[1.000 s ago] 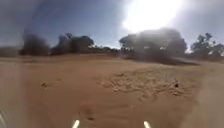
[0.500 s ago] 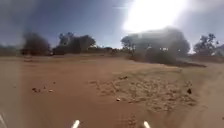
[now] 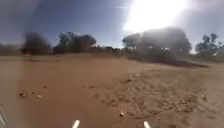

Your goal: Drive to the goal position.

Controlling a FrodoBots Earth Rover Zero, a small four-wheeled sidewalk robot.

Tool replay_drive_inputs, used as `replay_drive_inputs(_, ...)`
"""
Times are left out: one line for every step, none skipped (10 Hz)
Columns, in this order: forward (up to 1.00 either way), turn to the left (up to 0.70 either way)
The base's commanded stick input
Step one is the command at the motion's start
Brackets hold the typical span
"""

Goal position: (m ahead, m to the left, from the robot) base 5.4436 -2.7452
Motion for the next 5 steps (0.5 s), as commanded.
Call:
replay_drive_inputs(0.70,0.00)
replay_drive_inputs(0.70,0.00)
replay_drive_inputs(0.70,-0.06)
replay_drive_inputs(0.70,-0.27)
replay_drive_inputs(0.70,-0.27)
